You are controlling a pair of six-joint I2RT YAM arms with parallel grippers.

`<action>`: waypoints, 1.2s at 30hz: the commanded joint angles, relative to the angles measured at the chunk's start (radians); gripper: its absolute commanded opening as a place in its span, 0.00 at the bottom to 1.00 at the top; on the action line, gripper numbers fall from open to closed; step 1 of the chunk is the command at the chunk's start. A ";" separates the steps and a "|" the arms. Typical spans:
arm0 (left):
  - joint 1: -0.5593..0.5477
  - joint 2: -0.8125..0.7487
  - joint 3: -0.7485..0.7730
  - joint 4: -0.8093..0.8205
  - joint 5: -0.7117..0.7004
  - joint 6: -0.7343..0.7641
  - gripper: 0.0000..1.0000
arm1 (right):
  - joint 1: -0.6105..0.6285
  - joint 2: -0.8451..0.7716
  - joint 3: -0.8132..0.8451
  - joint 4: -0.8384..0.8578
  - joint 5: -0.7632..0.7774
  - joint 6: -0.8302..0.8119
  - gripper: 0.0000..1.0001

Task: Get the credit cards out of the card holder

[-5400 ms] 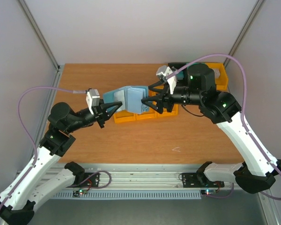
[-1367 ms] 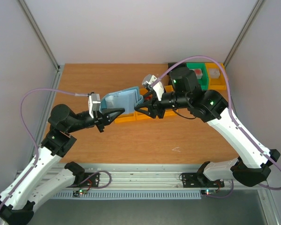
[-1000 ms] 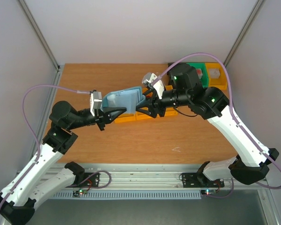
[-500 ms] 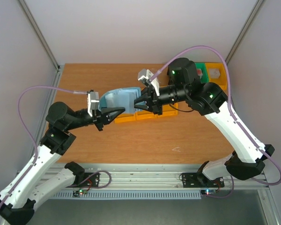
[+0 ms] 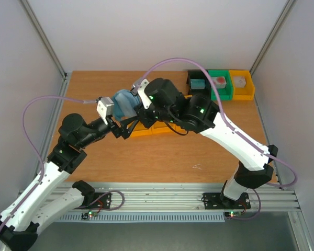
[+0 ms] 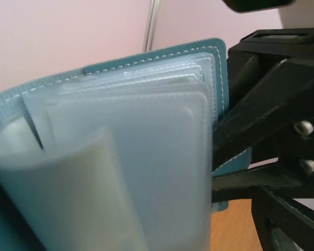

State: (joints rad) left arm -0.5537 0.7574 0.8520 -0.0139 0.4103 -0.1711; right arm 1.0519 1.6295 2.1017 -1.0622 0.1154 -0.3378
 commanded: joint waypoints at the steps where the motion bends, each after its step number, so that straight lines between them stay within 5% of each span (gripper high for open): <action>1: -0.002 -0.001 -0.013 0.024 -0.120 0.058 0.99 | 0.039 0.022 0.060 -0.046 0.197 0.047 0.01; 3: -0.001 -0.010 -0.021 -0.002 -0.162 0.069 0.95 | 0.039 0.024 0.057 -0.036 0.164 0.039 0.01; 7: 0.005 -0.034 -0.042 -0.032 -0.213 0.090 0.64 | 0.039 0.027 0.058 -0.036 0.059 0.011 0.01; 13: 0.013 -0.043 -0.051 -0.053 -0.214 0.083 0.55 | 0.019 0.005 0.054 -0.028 -0.170 -0.030 0.01; 20: 0.033 -0.085 -0.057 -0.014 0.003 0.053 0.02 | -0.095 -0.066 -0.018 -0.032 -0.466 -0.081 0.05; 29: 0.037 -0.089 -0.050 0.036 0.109 -0.071 0.00 | -0.242 -0.196 -0.170 0.019 -0.599 -0.131 0.41; 36: 0.037 -0.084 -0.056 0.053 0.120 -0.085 0.00 | -0.269 -0.230 -0.211 0.041 -0.624 -0.136 0.48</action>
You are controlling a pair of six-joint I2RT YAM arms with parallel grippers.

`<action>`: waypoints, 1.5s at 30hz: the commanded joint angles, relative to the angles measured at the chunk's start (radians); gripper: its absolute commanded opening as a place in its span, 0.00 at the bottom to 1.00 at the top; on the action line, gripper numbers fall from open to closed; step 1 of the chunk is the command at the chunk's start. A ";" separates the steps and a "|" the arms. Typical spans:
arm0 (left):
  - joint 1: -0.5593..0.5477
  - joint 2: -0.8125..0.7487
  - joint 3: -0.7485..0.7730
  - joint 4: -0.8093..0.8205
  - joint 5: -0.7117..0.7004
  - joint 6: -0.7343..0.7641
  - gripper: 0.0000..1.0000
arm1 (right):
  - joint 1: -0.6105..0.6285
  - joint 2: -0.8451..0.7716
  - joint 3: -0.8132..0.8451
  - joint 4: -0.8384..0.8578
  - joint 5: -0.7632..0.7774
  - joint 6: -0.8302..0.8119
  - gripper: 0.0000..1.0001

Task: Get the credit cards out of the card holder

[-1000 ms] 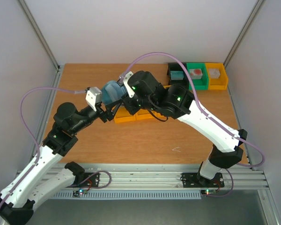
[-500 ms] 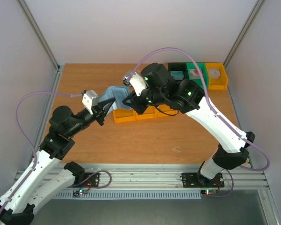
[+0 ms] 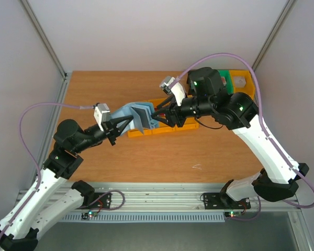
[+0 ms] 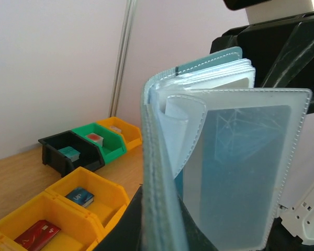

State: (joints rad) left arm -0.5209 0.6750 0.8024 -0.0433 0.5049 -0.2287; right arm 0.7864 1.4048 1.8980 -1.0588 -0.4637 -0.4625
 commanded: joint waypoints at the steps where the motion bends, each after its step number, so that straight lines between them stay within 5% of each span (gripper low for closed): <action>1: 0.004 -0.003 -0.005 0.084 0.027 -0.030 0.00 | -0.003 -0.001 -0.009 0.040 -0.052 -0.007 0.48; 7: 0.004 -0.005 0.000 0.068 0.006 -0.040 0.00 | -0.001 0.002 -0.012 0.062 -0.157 -0.010 0.60; 18: 0.004 -0.004 0.001 0.075 0.012 -0.044 0.00 | 0.033 0.019 -0.055 0.130 -0.003 0.034 0.63; 20: 0.004 -0.003 -0.001 0.078 0.018 -0.045 0.00 | 0.040 0.031 -0.056 0.136 0.019 0.045 0.55; 25: 0.005 -0.002 -0.007 0.070 -0.020 -0.049 0.00 | 0.042 0.051 -0.061 0.156 0.031 0.089 0.03; 30: 0.005 -0.006 -0.017 0.010 -0.225 -0.037 0.45 | 0.041 0.051 -0.058 0.113 0.214 0.131 0.01; 34: 0.009 -0.003 -0.030 -0.028 -0.422 -0.003 0.55 | 0.042 0.085 0.004 -0.003 0.491 0.196 0.01; 38: 0.015 -0.008 -0.050 -0.025 -0.344 0.028 0.64 | 0.089 0.172 0.097 -0.165 0.820 0.248 0.01; 45: 0.015 0.005 -0.079 -0.016 -0.195 -0.037 0.77 | 0.150 0.233 0.170 -0.188 0.812 0.228 0.01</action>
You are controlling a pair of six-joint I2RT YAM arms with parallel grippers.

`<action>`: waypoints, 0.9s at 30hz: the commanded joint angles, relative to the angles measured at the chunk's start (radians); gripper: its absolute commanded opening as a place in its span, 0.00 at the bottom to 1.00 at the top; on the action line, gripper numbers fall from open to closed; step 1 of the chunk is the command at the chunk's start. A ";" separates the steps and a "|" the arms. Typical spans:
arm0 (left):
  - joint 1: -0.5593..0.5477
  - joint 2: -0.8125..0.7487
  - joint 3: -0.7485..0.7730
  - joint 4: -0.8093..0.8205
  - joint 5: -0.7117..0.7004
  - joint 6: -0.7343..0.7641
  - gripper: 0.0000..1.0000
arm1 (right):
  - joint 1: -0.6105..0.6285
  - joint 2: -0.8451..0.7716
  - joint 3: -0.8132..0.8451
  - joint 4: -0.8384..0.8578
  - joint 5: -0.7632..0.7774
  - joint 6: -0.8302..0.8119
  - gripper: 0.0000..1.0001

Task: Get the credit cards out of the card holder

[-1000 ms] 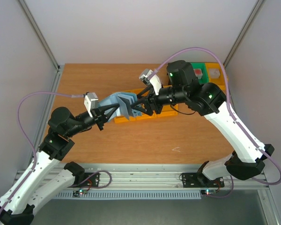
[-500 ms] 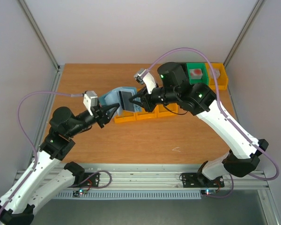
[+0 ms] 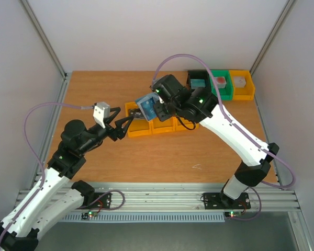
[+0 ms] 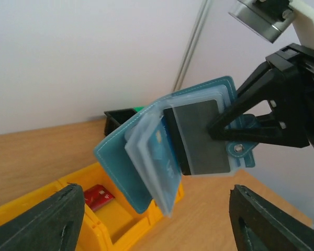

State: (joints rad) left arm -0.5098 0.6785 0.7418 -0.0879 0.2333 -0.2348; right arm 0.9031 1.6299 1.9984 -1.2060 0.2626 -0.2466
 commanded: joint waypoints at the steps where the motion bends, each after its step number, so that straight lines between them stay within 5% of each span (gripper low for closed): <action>1: 0.004 0.007 -0.020 0.035 0.092 -0.038 0.79 | 0.045 0.021 0.093 -0.053 0.090 0.007 0.01; 6: 0.004 0.035 -0.028 0.055 0.077 -0.080 0.99 | 0.087 0.062 0.160 -0.048 -0.065 -0.084 0.01; 15: 0.051 0.005 -0.034 -0.048 -0.042 -0.104 0.99 | 0.086 -0.057 0.087 0.010 -0.449 -0.296 0.01; 21: 0.080 -0.040 -0.041 -0.023 0.123 -0.084 0.99 | 0.065 -0.155 0.020 0.001 -0.660 -0.428 0.01; 27: 0.082 -0.095 -0.006 -0.042 0.419 0.087 0.99 | 0.051 -0.163 0.050 -0.094 -0.754 -0.508 0.01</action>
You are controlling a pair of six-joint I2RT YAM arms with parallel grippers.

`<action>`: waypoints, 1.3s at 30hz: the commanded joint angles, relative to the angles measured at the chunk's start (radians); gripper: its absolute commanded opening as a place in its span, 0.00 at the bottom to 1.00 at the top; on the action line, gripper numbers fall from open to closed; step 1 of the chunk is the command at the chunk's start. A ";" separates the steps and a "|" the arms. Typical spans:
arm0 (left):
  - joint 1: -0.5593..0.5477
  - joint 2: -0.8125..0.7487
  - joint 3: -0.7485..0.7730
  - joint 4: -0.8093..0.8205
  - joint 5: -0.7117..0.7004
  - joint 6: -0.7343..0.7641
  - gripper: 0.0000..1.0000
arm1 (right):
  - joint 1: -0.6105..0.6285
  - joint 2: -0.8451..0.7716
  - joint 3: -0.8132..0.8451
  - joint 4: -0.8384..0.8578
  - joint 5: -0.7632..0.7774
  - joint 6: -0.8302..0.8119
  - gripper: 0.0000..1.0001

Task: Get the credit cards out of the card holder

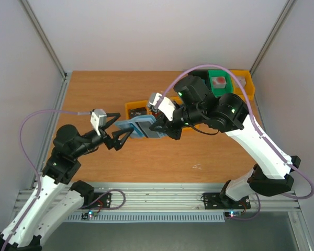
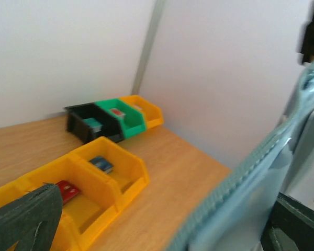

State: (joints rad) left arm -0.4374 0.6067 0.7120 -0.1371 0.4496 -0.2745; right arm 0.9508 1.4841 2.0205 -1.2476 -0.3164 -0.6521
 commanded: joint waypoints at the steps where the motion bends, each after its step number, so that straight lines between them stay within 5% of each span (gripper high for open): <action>1: 0.009 -0.024 0.036 -0.015 0.224 0.145 0.99 | 0.003 -0.019 0.030 -0.062 -0.189 -0.112 0.01; 8: 0.009 -0.009 0.117 -0.199 0.350 0.270 0.99 | -0.024 -0.038 0.046 -0.115 -0.243 -0.165 0.01; 16: 0.009 0.028 0.197 -0.365 0.545 0.426 0.84 | -0.060 -0.038 0.047 -0.149 -0.256 -0.173 0.01; 18: 0.009 0.033 0.200 -0.364 0.556 0.426 0.72 | -0.060 -0.036 0.047 -0.149 -0.257 -0.171 0.01; 21: 0.009 0.037 0.197 -0.335 0.552 0.407 0.41 | -0.060 -0.037 0.047 -0.151 -0.259 -0.170 0.01; 27: 0.009 0.034 0.187 -0.344 0.525 0.389 0.01 | -0.061 -0.053 0.040 -0.144 -0.237 -0.162 0.01; 29: 0.009 0.036 0.176 -0.337 0.467 0.377 0.00 | -0.066 -0.059 0.021 -0.118 -0.188 -0.142 0.02; 31: 0.009 0.046 0.153 -0.314 0.318 0.313 0.00 | -0.077 -0.058 -0.006 -0.081 -0.074 -0.094 0.23; 34: 0.009 0.076 0.131 -0.310 -0.026 0.205 0.00 | -0.122 -0.034 -0.009 -0.062 0.075 -0.008 0.42; 36: 0.008 0.113 0.141 -0.347 -0.292 0.181 0.00 | -0.134 -0.018 -0.003 -0.057 0.168 0.045 0.44; 39: 0.009 0.157 0.154 -0.395 -0.491 0.227 0.00 | -0.133 0.004 0.017 -0.057 0.177 0.099 0.42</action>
State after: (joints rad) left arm -0.4328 0.7128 0.8589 -0.4984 0.4084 -0.0235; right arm 0.8219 1.4631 2.0171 -1.3319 -0.2592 -0.6689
